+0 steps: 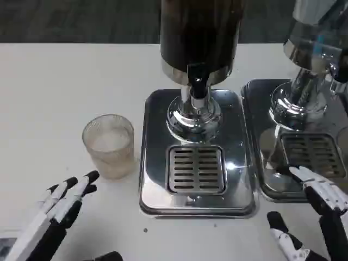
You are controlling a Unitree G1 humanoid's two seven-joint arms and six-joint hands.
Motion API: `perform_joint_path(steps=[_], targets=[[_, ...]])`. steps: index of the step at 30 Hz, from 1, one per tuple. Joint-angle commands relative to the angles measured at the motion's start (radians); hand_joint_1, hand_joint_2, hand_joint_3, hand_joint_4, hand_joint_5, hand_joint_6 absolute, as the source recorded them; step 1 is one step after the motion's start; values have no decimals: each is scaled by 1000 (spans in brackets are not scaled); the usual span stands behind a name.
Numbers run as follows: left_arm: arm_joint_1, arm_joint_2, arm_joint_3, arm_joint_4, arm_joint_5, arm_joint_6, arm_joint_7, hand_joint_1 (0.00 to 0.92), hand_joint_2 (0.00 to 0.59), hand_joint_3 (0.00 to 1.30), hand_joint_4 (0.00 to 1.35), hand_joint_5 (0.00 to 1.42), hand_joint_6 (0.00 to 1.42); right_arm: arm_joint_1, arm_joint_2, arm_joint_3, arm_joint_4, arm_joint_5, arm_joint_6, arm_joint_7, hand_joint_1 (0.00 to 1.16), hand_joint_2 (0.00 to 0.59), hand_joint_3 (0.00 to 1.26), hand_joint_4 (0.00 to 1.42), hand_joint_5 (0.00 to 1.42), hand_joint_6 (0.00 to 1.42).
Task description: Grasp the cup under the faucet to collect the drink, then remove the cup.
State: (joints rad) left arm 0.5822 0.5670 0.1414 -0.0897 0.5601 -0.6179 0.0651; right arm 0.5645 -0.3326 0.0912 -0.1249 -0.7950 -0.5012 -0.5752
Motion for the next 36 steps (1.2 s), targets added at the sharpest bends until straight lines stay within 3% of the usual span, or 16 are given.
perform_joint_path(steps=[1,12,22,26,36], targets=[[-11,8,-8,9,-4,1,-16,0,99,0,0,0,0,4,-1,-5,-7,9,-8,2,411,397,281,224,247,399],[-9,4,-10,11,-10,3,-17,0,99,0,0,0,0,6,8,-5,0,16,-9,-1,411,397,281,224,247,401],[-33,-21,29,36,-67,-61,35,0,95,0,0,0,0,9,14,-3,-2,21,-7,0,411,397,281,233,247,418],[-67,-35,59,60,-99,-90,59,0,74,0,0,0,0,9,18,1,0,21,-7,-1,411,397,281,233,247,420],[-224,-20,63,155,-143,-50,37,0,52,0,0,0,0,-7,28,15,9,16,-2,-4,411,397,281,234,256,423]])
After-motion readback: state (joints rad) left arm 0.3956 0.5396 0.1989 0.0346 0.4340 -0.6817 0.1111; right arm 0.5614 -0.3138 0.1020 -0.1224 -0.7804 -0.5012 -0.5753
